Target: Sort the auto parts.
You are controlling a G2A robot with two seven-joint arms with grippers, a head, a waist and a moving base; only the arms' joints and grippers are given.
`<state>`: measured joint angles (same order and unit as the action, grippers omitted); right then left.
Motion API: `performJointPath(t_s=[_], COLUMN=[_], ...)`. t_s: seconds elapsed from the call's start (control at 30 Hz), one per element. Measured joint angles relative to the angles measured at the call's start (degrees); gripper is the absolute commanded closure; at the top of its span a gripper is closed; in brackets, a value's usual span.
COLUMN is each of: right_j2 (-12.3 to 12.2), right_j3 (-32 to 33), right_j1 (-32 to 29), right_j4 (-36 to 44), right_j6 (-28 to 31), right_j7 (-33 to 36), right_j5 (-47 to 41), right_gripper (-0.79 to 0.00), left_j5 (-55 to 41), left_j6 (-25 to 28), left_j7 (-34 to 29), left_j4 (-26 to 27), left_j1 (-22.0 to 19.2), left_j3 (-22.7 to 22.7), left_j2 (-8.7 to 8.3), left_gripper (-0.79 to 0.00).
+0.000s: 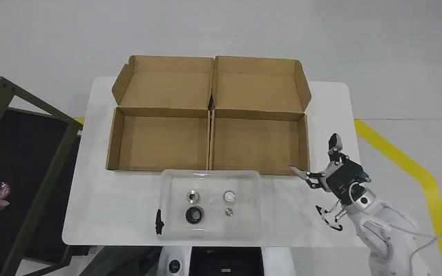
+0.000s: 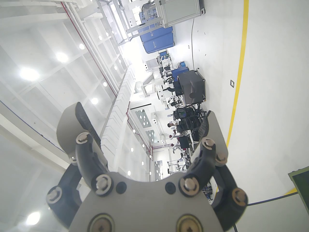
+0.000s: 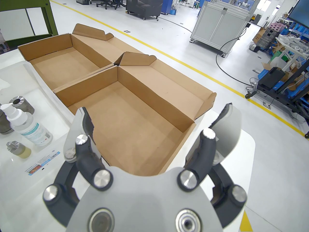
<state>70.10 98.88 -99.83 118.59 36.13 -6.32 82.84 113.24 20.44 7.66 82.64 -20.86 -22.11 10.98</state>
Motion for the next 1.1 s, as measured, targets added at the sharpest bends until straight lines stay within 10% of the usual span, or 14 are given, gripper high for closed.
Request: performJointPath(t_s=[0.67,1.1], right_j2=[0.0,-1.1], right_j3=[-0.6,-10.2], right_j1=[0.1,7.0], right_j4=[-0.4,0.1], right_j6=[0.3,14.3], right_j7=[0.2,15.5], right_j5=[-0.8,-6.3], right_gripper=[-0.785,-0.785], left_j5=[0.0,0.0], left_j6=[0.0,0.0], left_j7=[0.0,0.0], left_j4=[0.0,0.0], left_j1=[0.0,0.0], left_j3=[0.0,0.0], left_j2=[0.00,0.00], left_gripper=[-0.785,-0.785])
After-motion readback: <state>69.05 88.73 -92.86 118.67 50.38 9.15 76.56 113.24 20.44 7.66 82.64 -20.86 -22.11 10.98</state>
